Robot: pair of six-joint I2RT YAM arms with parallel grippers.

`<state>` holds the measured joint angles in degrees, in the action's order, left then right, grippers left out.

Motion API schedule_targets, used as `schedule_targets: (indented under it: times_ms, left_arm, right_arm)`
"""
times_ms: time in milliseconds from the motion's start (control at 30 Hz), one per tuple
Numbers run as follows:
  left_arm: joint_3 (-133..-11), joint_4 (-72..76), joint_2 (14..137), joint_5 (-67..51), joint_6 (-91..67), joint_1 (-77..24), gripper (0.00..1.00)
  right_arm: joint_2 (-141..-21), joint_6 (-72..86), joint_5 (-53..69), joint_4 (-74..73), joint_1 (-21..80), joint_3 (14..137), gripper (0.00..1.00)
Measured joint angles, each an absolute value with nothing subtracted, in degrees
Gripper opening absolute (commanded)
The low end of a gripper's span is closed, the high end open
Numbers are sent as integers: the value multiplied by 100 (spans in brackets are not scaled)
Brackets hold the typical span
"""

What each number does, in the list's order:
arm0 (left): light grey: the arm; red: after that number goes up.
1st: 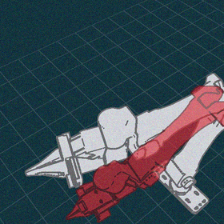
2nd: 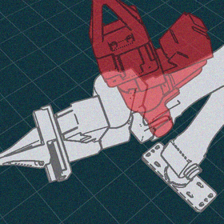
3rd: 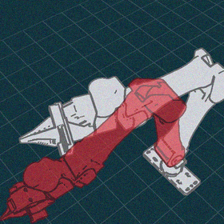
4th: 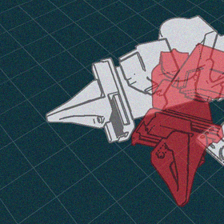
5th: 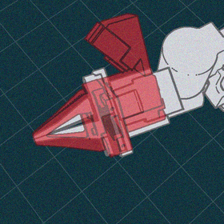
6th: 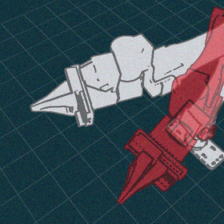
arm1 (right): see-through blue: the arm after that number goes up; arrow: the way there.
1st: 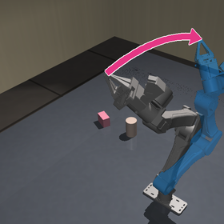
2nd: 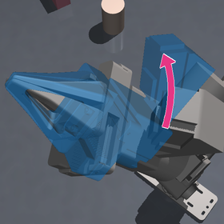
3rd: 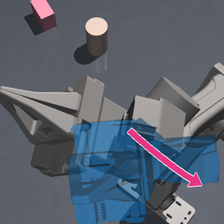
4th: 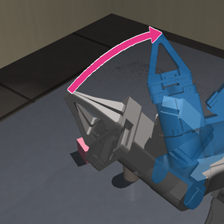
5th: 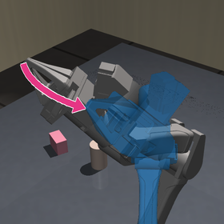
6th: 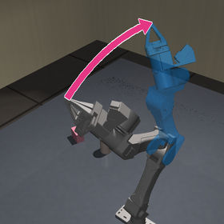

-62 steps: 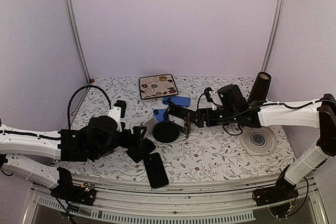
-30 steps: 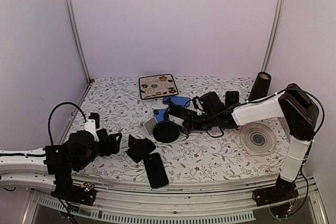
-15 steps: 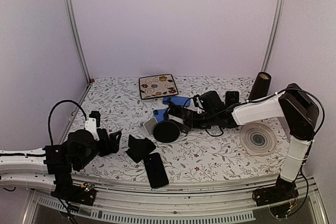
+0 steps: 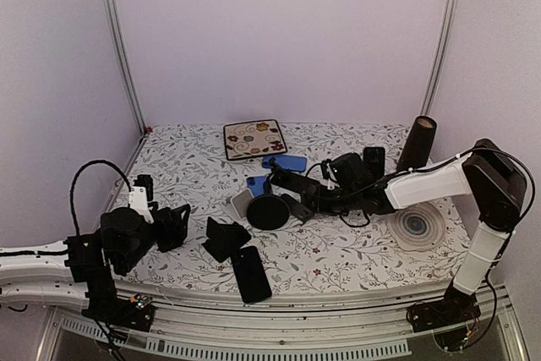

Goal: Place the phone on the phone stand
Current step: Pick up the phone stand at the center of the board, then place the phone stand at the center of the board.

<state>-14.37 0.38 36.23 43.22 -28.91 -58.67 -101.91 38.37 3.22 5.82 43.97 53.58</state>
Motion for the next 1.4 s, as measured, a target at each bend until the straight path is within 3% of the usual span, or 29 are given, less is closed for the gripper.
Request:
schedule_targets:
  times_ms: [433,800,1267,1400]
  left_arm:
    - [-1409,60,3640,4338,-2891,-5867,97]
    - [-1409,102,3813,4333,-2867,-5865,97]
    - [-1409,134,3988,4316,-2860,-5859,97]
    - [-1409,141,4007,4313,-2858,-5859,97]
  right_arm:
    - [-9378,4042,375,746,4335,4451,4]
    - [-8427,4254,1339,1433,3977,3028,5]
    - [-8110,4285,2246,1988,3520,2316,18]
    - [-8110,4261,2298,1990,3481,2285,26]
